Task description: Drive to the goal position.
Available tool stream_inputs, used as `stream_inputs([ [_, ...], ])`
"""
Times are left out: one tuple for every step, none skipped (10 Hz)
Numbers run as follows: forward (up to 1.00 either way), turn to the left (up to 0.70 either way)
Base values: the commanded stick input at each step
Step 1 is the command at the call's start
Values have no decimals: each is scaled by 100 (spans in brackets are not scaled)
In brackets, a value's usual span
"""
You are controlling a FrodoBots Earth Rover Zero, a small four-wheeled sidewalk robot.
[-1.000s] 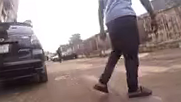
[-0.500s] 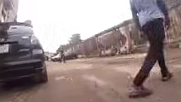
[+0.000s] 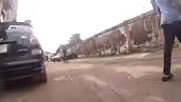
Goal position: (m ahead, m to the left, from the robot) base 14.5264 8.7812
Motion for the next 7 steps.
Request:
stream_inputs([
  [70,0],
  [70,0],
  [70,0],
  [70,0],
  [70,0],
  [70,0],
  [70,0],
])
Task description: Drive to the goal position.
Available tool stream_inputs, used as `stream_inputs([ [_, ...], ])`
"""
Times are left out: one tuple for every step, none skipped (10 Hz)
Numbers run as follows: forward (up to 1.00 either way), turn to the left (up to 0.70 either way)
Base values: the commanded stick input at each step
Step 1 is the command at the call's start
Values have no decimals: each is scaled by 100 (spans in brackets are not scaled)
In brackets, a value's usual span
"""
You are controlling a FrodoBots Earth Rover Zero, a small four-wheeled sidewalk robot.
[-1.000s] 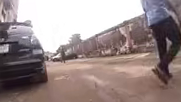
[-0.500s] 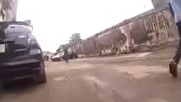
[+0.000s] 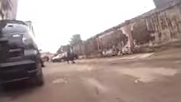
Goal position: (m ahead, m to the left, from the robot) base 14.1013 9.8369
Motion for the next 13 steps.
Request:
stream_inputs([
  [70,0],
  [70,0],
  [70,0],
  [70,0],
  [70,0],
  [70,0],
  [70,0],
  [70,0],
  [70,0],
  [70,0],
  [70,0],
  [70,1],
  [70,3],
])
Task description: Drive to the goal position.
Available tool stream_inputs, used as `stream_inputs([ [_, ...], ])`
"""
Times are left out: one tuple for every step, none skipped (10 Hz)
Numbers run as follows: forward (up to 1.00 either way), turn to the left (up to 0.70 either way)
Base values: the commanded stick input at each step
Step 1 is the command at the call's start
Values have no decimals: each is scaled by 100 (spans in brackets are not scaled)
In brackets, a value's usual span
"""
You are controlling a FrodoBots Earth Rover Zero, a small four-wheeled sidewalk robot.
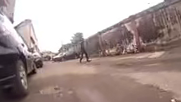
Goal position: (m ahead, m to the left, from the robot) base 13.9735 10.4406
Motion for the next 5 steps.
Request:
stream_inputs([
  [70,18],
  [70,30],
  [70,8],
  [70,0],
  [70,0],
])
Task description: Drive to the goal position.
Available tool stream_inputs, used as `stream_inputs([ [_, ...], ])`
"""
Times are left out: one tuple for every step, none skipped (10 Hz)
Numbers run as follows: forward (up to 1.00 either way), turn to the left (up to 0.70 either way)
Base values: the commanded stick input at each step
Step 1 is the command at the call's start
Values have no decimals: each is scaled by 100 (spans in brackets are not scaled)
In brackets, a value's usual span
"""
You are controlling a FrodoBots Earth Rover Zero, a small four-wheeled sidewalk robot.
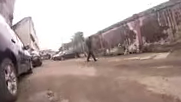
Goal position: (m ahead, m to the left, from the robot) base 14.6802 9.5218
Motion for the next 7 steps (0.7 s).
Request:
stream_inputs([
  [70,0],
  [70,0],
  [70,1],
  [70,4],
  [70,21],
  [70,35],
  [70,35],
])
